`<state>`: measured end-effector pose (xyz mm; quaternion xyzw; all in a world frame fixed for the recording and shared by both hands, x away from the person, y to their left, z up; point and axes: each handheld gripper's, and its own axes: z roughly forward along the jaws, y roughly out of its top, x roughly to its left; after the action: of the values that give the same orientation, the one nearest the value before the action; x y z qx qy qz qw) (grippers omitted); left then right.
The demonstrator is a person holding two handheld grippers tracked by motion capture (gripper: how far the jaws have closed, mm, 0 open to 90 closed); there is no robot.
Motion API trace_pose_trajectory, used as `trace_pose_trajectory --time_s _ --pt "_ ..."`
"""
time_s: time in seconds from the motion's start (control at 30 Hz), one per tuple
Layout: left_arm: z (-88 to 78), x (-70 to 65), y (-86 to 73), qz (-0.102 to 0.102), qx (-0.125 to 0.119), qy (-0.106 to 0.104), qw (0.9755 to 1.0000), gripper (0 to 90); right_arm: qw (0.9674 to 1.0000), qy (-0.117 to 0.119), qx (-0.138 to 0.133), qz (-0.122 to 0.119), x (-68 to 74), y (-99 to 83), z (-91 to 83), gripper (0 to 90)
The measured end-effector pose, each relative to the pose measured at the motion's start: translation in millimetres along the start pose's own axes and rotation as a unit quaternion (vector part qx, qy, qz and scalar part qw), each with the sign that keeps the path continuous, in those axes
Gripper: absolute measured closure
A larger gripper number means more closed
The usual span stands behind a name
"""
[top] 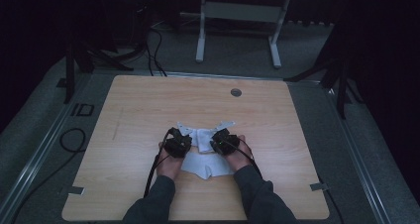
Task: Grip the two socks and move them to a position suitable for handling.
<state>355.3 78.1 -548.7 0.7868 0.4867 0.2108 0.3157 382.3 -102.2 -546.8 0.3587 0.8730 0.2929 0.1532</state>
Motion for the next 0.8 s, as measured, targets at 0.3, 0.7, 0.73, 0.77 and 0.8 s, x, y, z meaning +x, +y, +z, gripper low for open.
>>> trace_pose_trajectory --time_s 0.3,0.7,0.73,0.77,0.8 --pt "9.9 -1.5 1.9 0.014 0.022 0.012 0.9996 89.5 0.9994 0.030 0.004 0.017 -7.1 2.8 -3.6 70.7" --pt "10.5 -4.9 1.4 0.017 0.022 0.023 0.9994 89.7 0.9951 0.025 -0.022 0.093 -34.2 8.8 -8.7 59.7" --pt "10.5 -4.5 1.3 0.017 0.022 0.022 0.9994 89.7 0.9946 0.030 -0.021 0.097 -35.3 9.0 -7.2 59.2" --pt "10.3 -3.8 1.3 0.017 0.023 0.020 0.9994 89.7 0.9943 0.033 -0.019 0.099 -35.7 9.2 -5.8 58.9" --pt "10.4 -3.5 1.2 0.014 0.022 0.019 0.9995 89.7 0.9945 0.036 -0.014 0.097 -35.8 9.5 -4.5 58.9"
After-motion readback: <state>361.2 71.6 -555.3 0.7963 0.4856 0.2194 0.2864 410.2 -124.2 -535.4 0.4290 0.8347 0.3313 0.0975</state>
